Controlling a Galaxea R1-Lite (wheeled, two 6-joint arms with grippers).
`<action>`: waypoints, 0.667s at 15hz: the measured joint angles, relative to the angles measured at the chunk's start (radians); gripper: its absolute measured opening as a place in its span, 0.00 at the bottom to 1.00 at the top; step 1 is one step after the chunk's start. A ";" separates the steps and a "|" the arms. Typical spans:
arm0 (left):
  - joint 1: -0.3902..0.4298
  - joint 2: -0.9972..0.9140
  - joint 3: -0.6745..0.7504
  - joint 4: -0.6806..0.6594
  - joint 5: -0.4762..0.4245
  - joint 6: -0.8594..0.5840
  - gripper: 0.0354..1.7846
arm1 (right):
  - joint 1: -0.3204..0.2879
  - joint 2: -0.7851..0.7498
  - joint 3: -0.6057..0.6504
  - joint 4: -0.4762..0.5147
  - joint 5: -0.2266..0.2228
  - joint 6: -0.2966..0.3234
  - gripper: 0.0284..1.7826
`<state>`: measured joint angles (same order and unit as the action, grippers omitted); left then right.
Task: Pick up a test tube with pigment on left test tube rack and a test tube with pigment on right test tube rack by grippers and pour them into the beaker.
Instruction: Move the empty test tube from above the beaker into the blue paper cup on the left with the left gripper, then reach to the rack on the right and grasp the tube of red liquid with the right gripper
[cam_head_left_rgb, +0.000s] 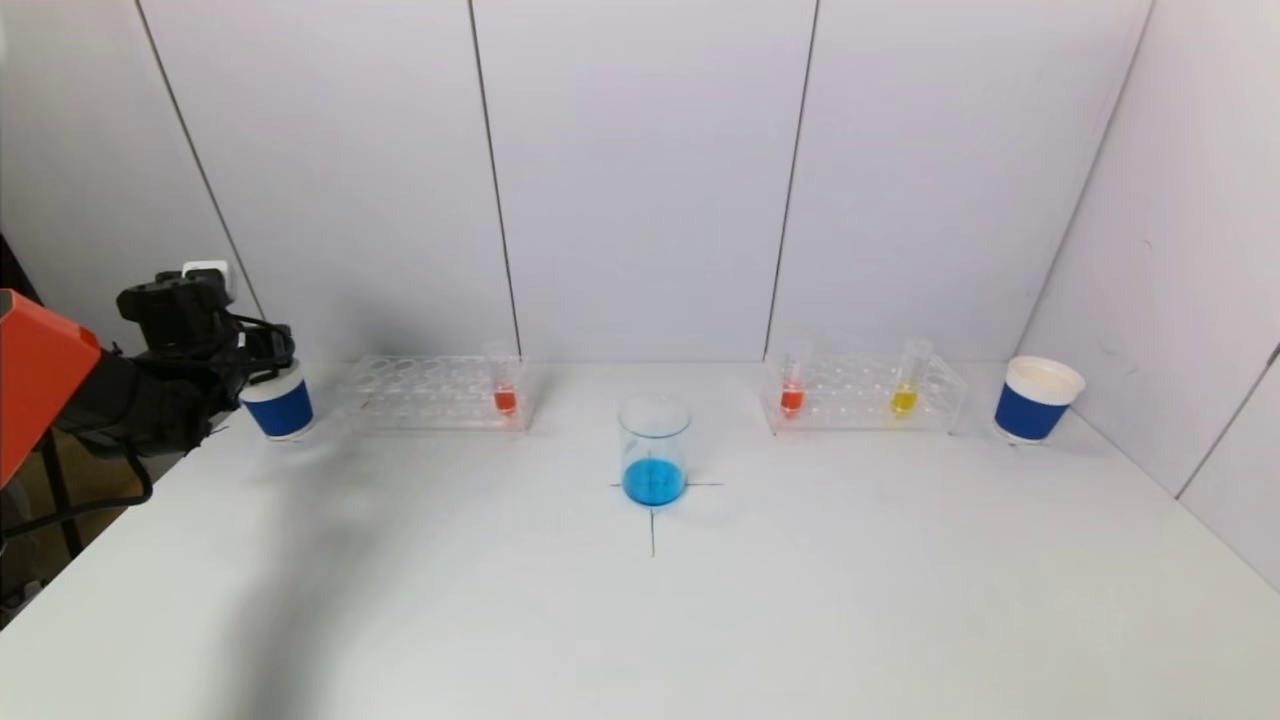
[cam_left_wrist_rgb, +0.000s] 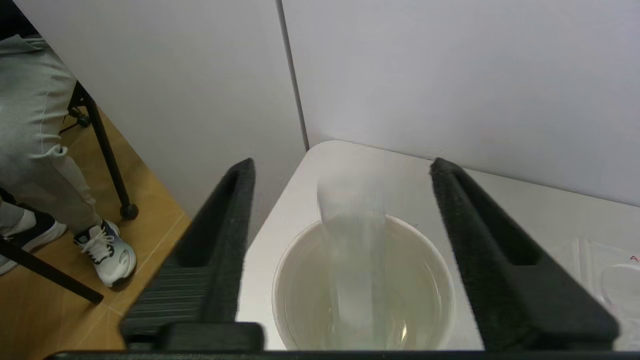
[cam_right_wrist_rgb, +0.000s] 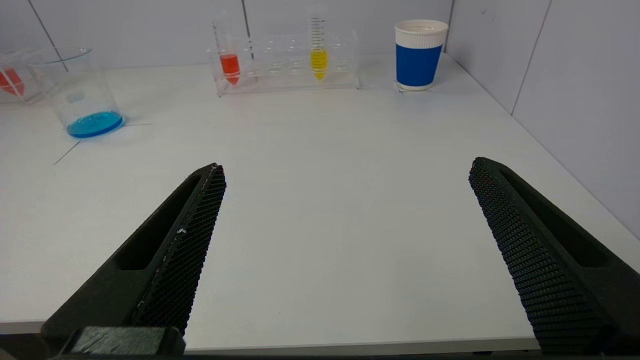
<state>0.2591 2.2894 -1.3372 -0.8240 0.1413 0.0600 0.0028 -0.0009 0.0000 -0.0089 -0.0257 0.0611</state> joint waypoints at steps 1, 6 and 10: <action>0.000 -0.001 0.000 0.001 -0.001 0.000 0.78 | 0.000 0.000 0.000 0.000 0.000 0.000 0.99; -0.001 -0.036 0.009 0.014 -0.003 0.001 0.99 | 0.000 0.000 0.000 0.000 0.000 0.000 0.99; -0.020 -0.160 0.037 0.096 -0.013 0.000 0.99 | 0.000 0.000 0.000 0.000 0.000 0.000 0.99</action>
<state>0.2396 2.1298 -1.3006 -0.7283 0.1279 0.0600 0.0028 -0.0009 0.0000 -0.0089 -0.0260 0.0611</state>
